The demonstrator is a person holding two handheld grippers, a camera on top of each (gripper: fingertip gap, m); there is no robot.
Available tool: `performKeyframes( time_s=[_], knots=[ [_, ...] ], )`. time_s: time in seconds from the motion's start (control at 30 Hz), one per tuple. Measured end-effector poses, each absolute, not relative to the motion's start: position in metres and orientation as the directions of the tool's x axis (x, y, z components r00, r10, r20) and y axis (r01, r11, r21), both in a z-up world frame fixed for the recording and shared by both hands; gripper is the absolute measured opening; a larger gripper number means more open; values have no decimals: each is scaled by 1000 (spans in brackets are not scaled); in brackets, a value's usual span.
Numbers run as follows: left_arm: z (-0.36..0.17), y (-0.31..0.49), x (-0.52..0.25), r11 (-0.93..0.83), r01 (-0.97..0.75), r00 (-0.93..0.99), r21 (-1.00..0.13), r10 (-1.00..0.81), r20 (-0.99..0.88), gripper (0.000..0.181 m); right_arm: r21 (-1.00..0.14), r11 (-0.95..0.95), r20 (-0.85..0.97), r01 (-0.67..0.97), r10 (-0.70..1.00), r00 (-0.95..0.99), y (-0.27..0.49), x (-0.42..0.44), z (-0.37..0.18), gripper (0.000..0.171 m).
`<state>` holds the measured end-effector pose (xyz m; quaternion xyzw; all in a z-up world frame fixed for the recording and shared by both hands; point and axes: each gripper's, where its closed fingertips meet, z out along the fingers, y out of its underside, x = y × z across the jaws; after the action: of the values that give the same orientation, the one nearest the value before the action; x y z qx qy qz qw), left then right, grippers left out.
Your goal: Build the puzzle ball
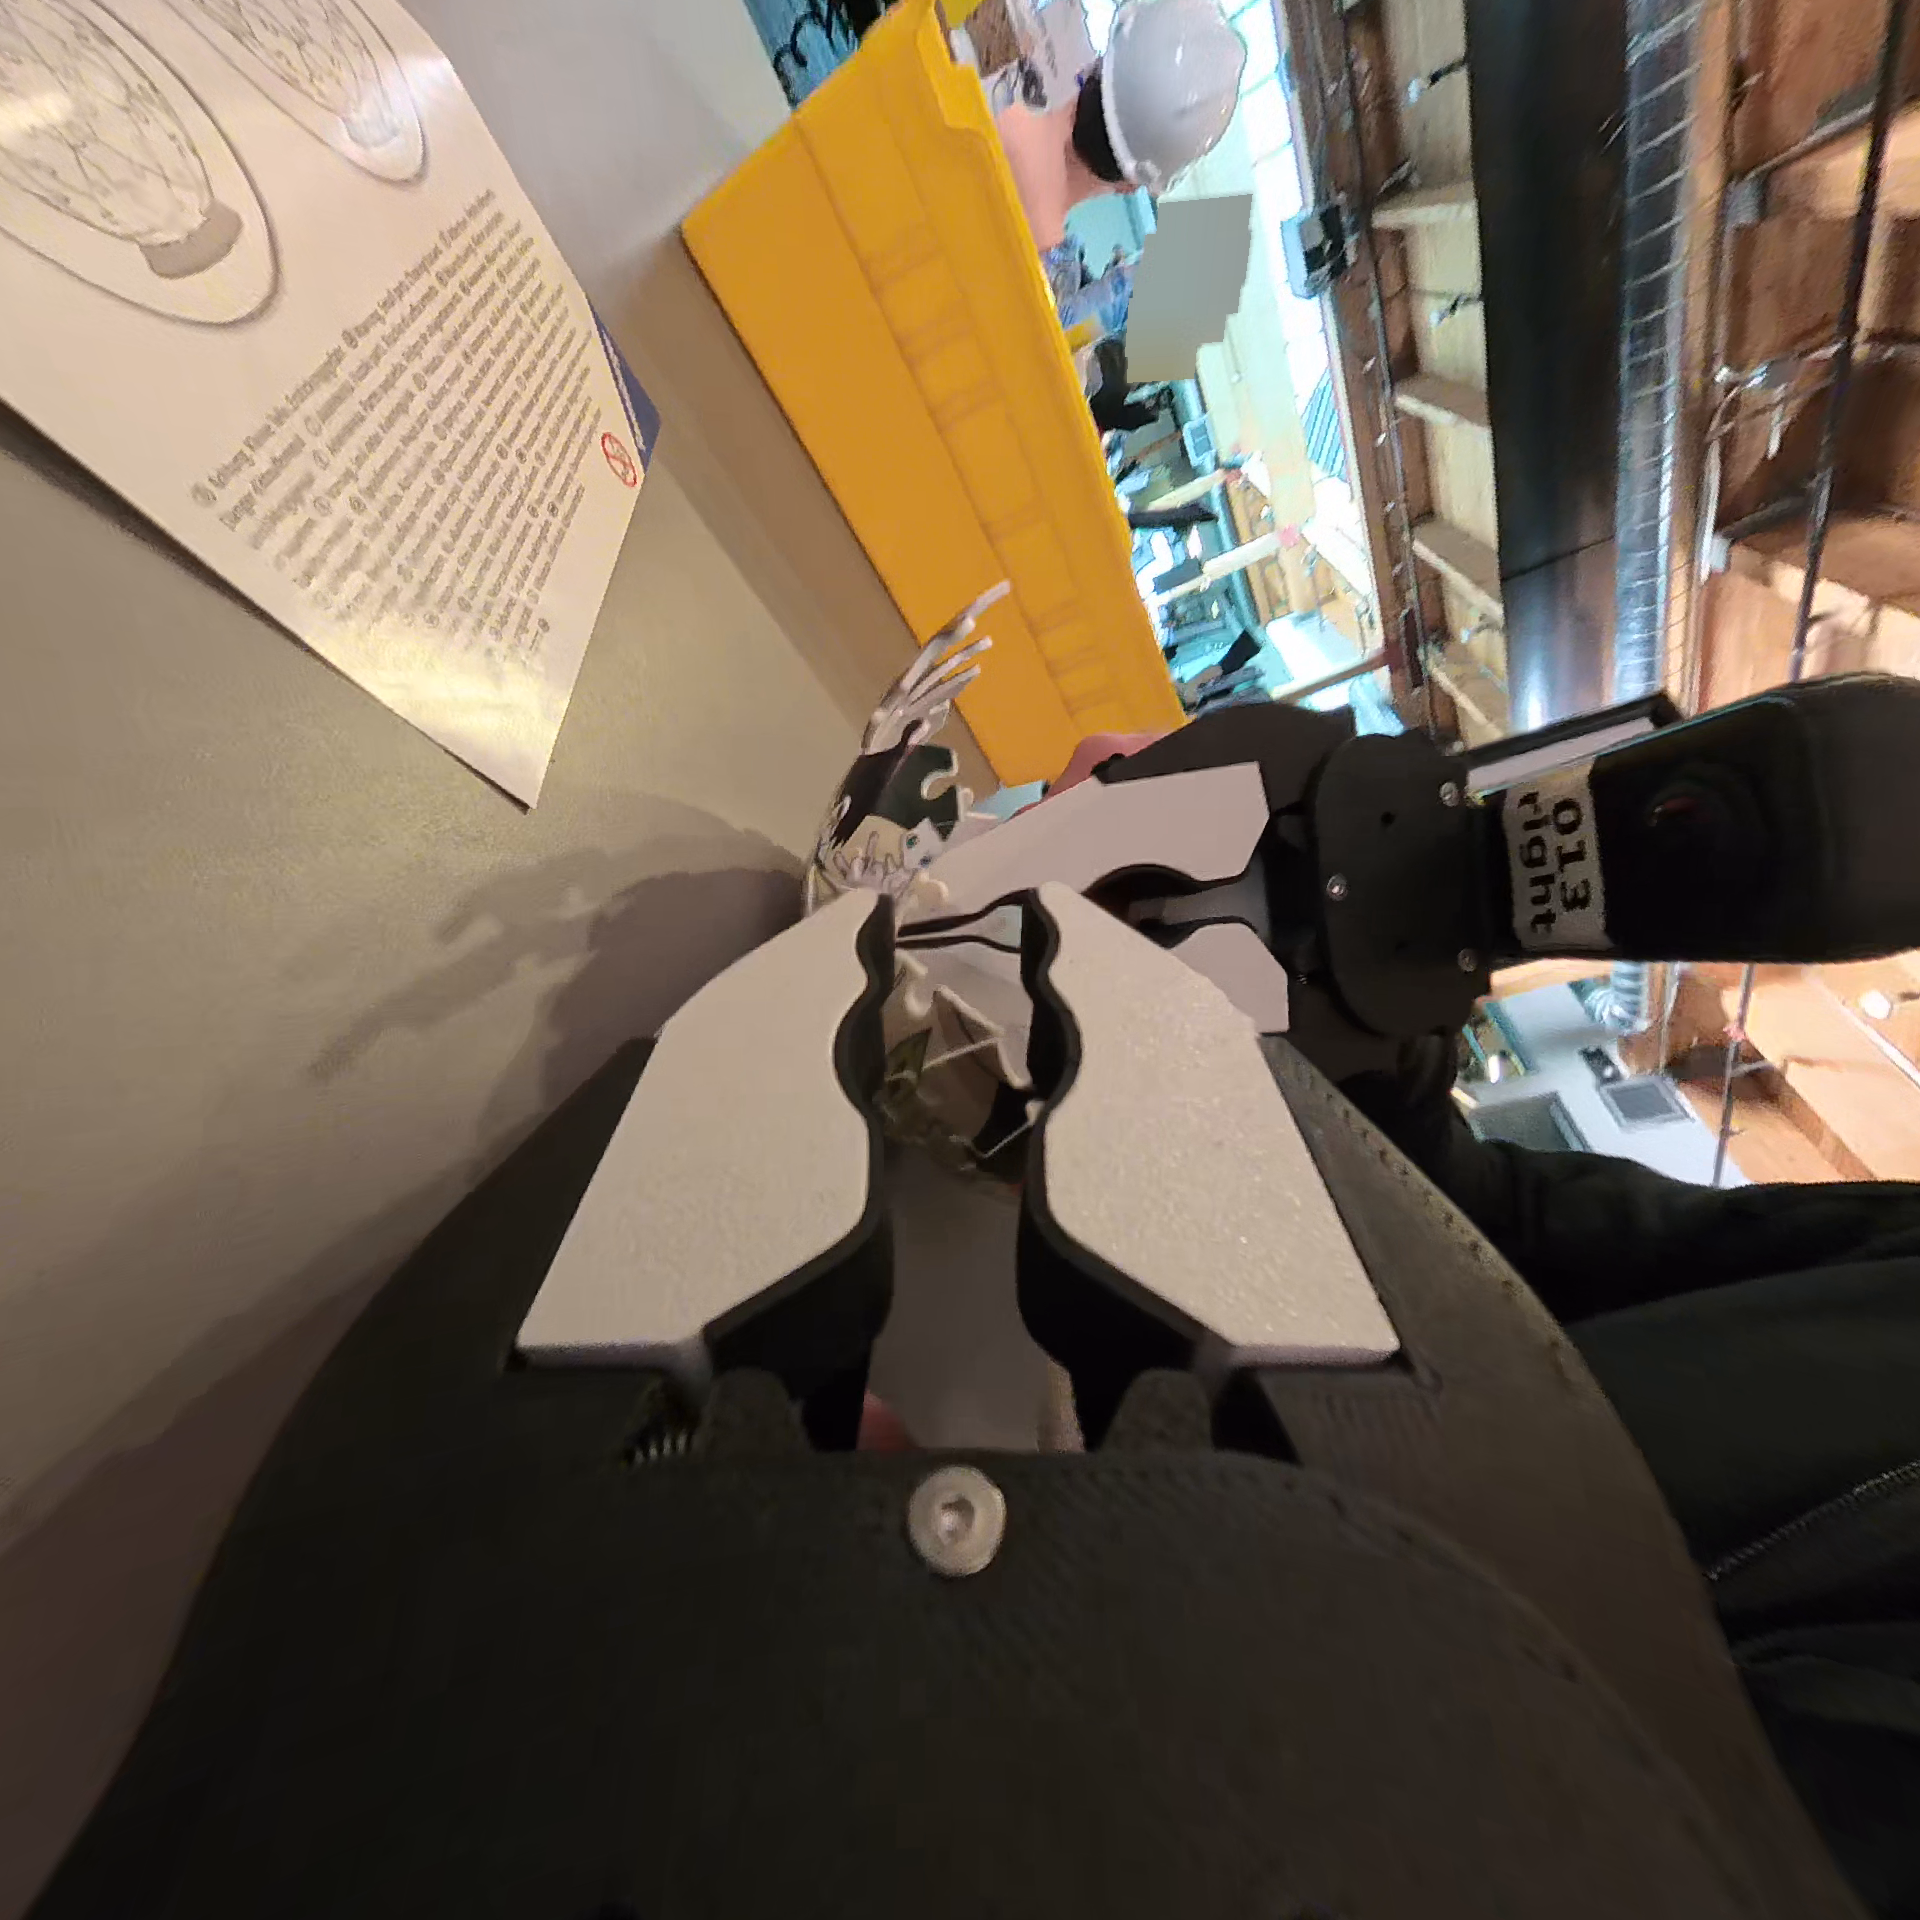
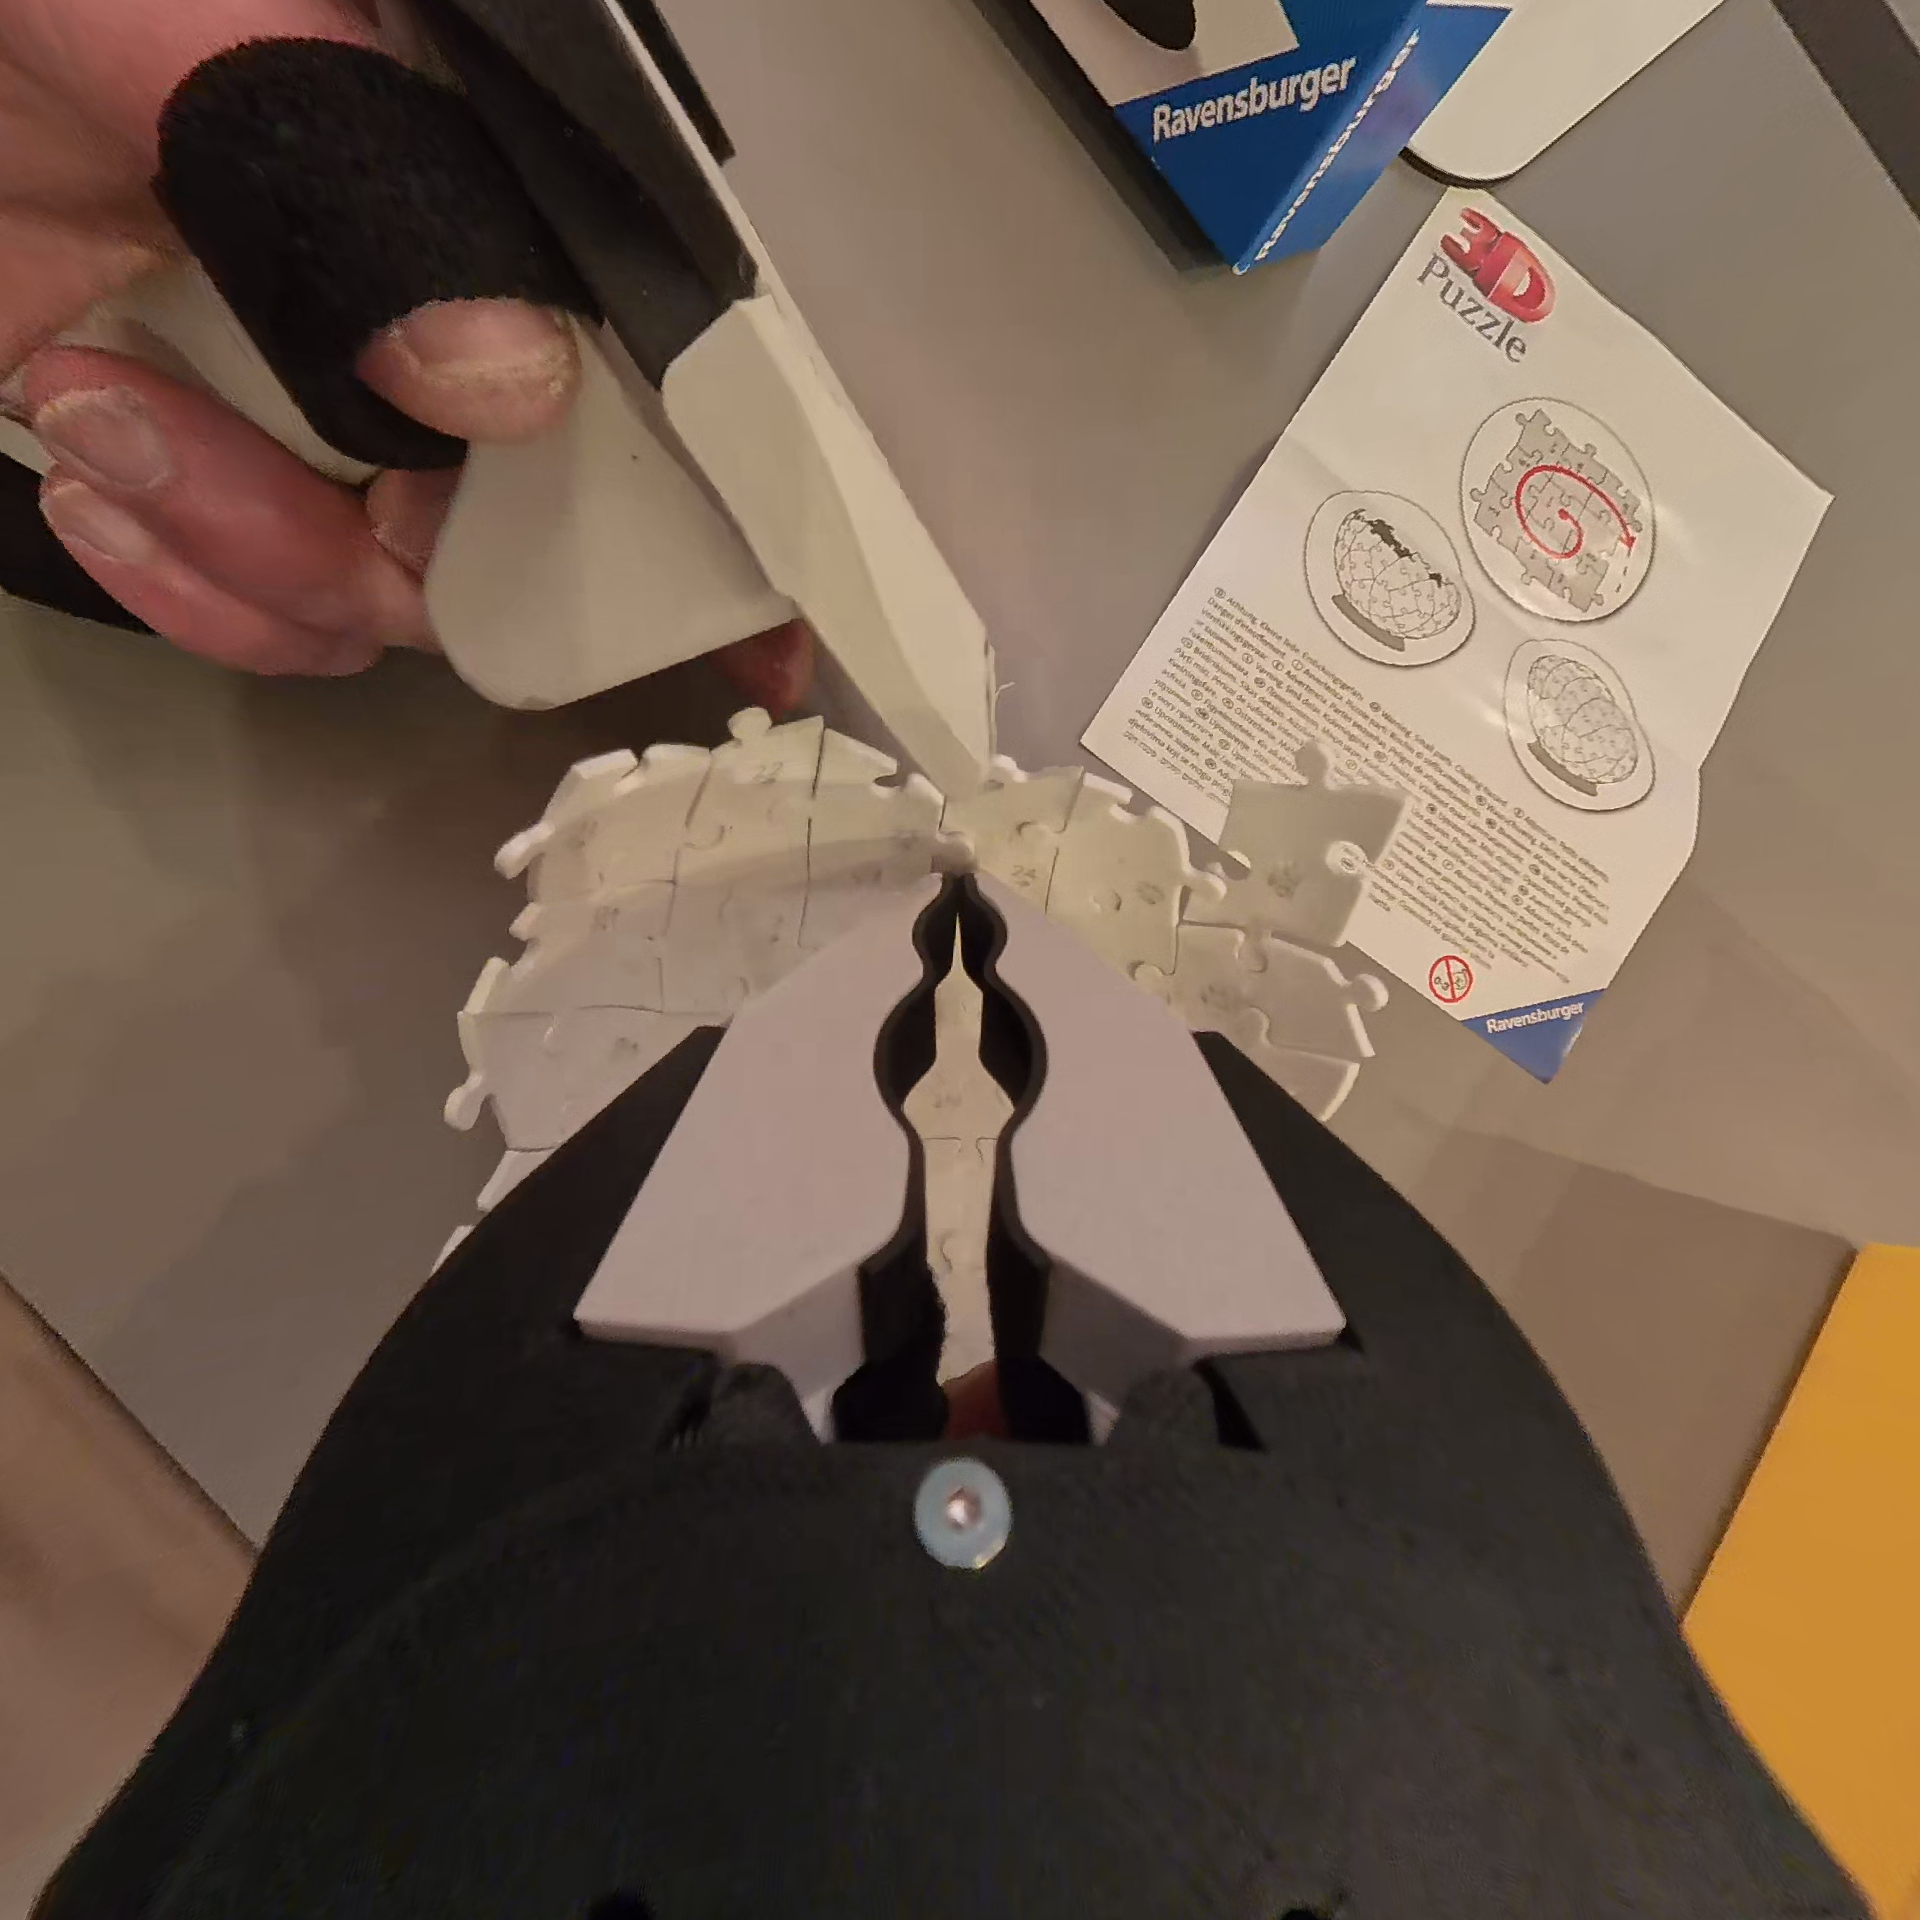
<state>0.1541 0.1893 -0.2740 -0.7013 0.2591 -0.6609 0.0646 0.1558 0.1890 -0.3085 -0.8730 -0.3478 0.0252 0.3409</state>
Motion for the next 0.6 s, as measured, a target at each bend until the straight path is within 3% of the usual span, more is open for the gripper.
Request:
performKeyframes(
  time_s=[0.43,0.6],
  knots=[
    [-268,192,159,-899,-210,-45,-385,-385,922,16,-655,-522,179,547,596,783,194,157,-304,0],
    [-269,192,160,-904,-204,-28,-376,-379,925,4,-665,-514,181,542,593,784,195,156,-301,0]
  ],
)
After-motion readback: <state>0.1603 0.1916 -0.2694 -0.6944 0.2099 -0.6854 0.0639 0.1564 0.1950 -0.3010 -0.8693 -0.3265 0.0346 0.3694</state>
